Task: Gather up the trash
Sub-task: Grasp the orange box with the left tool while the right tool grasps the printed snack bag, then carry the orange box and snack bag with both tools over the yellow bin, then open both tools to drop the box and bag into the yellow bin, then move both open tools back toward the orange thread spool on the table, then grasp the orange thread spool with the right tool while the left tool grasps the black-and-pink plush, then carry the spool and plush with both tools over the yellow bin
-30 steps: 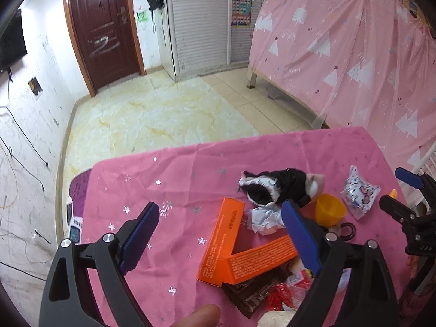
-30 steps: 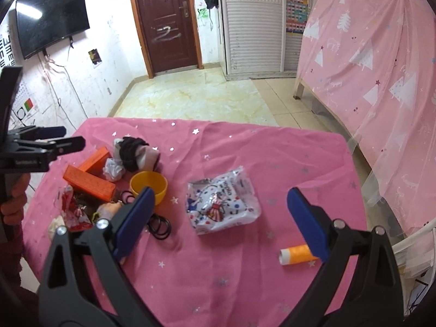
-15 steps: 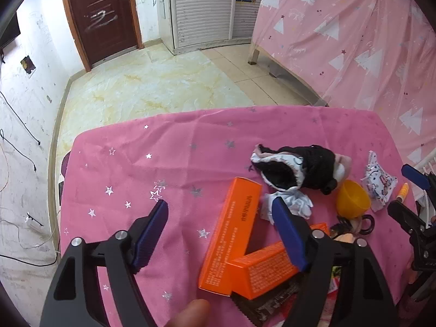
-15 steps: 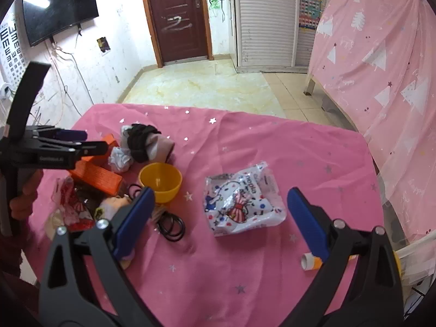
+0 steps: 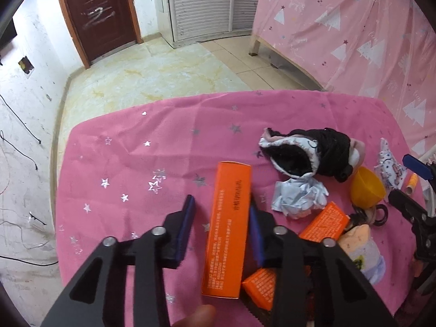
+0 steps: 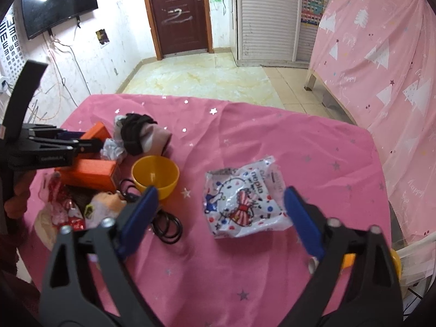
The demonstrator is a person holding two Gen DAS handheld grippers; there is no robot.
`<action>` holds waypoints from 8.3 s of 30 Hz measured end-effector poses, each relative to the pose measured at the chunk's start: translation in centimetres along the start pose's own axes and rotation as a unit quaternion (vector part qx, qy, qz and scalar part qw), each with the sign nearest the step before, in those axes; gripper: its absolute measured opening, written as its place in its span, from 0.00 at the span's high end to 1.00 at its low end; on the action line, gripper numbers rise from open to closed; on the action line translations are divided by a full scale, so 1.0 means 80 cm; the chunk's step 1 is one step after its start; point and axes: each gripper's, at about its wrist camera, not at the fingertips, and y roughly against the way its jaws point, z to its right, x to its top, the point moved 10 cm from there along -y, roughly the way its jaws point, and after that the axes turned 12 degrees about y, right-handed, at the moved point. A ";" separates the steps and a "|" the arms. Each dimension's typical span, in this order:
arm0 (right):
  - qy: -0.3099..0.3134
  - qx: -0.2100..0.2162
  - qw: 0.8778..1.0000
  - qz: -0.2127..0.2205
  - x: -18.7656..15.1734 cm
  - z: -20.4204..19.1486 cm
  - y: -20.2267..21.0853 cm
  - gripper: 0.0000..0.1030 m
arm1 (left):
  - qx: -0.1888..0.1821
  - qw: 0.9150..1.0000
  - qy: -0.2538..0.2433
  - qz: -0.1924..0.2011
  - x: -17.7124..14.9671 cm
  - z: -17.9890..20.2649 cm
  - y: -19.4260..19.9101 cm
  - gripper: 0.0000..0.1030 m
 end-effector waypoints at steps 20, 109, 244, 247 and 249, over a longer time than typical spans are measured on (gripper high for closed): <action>0.001 -0.016 1.000 0.000 -0.006 0.006 0.002 0.82 | 0.008 0.999 0.018 0.037 -0.004 -0.023 0.045 0.84; -0.260 -0.084 0.962 -0.009 -0.329 0.306 0.111 0.82 | -0.165 0.963 -0.208 -0.048 -0.171 0.605 0.028 0.55; -0.046 -0.053 0.998 0.004 -0.081 0.110 0.054 0.46 | 0.010 0.998 0.049 0.029 0.047 0.115 0.061 0.48; -0.052 -0.055 0.997 0.013 -0.083 0.119 0.064 0.46 | 0.001 0.998 0.042 0.035 0.048 0.130 0.074 0.48; -0.058 -0.057 0.997 0.019 -0.085 0.125 0.070 0.46 | -0.004 0.999 0.035 0.040 0.046 0.142 0.084 0.48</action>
